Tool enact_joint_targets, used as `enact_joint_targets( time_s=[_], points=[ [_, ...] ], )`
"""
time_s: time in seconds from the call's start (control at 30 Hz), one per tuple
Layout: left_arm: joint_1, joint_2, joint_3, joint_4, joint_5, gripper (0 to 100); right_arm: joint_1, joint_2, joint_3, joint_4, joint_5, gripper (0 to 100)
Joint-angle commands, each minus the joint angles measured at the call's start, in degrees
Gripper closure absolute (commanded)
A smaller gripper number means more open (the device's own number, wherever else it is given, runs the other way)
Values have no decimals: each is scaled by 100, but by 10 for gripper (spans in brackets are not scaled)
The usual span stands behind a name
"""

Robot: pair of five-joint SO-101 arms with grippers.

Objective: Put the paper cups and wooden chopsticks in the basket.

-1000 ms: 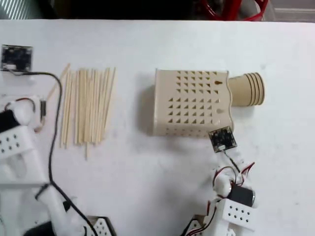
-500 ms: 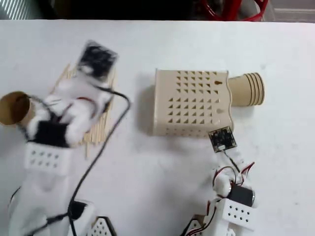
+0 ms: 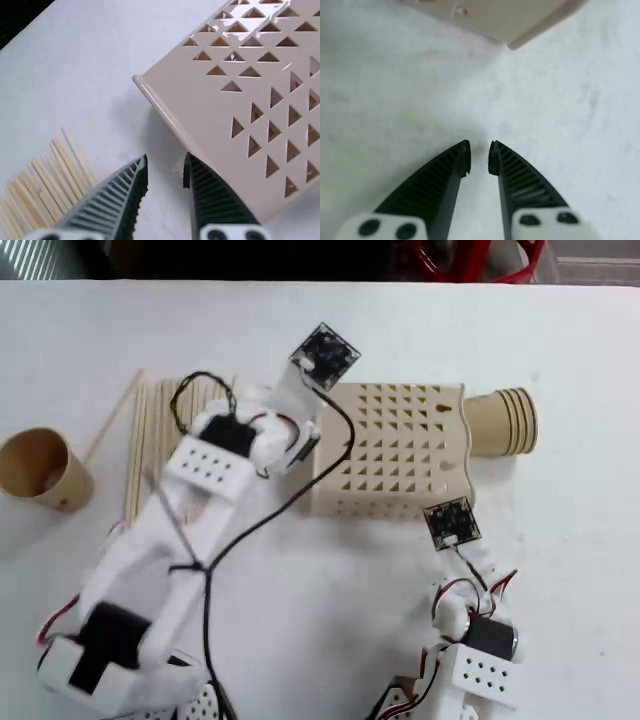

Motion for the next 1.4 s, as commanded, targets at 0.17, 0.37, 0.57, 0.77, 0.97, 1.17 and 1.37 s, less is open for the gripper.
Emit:
enact_joint_targets(
  time_s=[0.17, 0.37, 0.57, 0.77, 0.97, 1.17, 1.37],
  points=[
    [119, 708, -976, -132, 53, 868, 31, -40, 9, -119, 70, 925],
    [479, 1086, -1169, -132, 44, 868, 31, -40, 9, -119, 70, 925],
    [453, 1349, -1108, -360, 44, 868, 31, -40, 9, -119, 70, 925],
    [251, 1771, -1169, -387, 44, 868, 31, -40, 9, -119, 70, 925],
    [-127, 2053, -1125, -695, 9, 868, 31, -40, 9, -119, 70, 925],
    [-312, 2255, -1116, -686, 0, 868, 31, -40, 9, -119, 70, 925],
    [-435, 2457, -1116, -686, 0, 868, 31, -40, 9, -119, 70, 925]
  ],
)
